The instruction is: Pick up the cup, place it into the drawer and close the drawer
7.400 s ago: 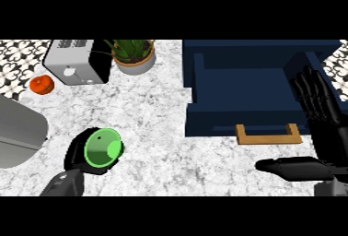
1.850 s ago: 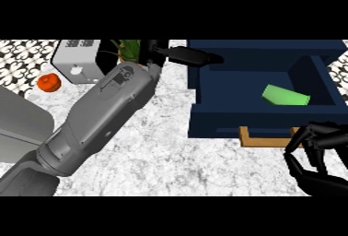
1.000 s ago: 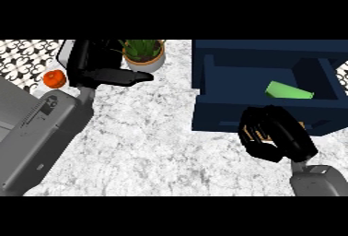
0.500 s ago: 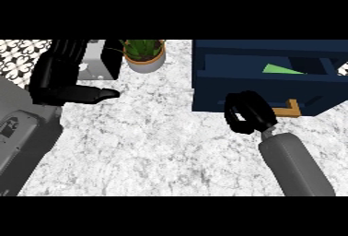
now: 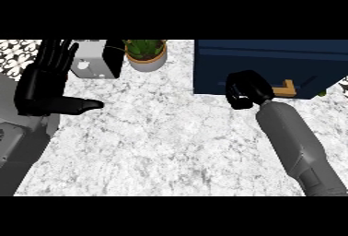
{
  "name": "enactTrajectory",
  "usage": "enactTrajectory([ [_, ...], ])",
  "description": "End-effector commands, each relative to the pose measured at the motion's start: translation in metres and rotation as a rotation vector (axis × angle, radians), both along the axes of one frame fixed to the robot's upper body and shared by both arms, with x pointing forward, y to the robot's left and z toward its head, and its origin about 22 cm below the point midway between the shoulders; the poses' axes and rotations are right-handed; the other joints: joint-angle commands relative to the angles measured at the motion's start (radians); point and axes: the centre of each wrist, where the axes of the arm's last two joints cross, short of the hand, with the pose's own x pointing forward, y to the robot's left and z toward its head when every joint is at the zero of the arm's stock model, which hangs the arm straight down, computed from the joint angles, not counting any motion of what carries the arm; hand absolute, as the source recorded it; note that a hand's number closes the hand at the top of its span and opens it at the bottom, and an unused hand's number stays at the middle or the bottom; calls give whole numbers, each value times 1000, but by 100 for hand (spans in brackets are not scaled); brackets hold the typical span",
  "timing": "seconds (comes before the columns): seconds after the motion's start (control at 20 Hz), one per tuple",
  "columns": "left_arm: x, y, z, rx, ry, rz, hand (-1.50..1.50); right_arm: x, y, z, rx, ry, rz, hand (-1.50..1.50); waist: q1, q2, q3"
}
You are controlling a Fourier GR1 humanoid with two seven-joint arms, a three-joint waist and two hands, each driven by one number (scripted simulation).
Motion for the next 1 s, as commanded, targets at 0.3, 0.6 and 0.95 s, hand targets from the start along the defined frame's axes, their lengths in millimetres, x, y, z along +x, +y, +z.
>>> enactTrajectory([
  [0.3,-11,6,-15,-19,4,-68,-150,26,-43,30,38,81,-115,150,53,30,4],
  [0.6,-12,-2,-18,-28,3,-112,-150,27,-53,33,96,92,-121,150,59,32,4],
  [0.95,-10,-5,-22,-40,27,-109,-150,27,-69,42,149,47,-120,150,63,38,5],
])
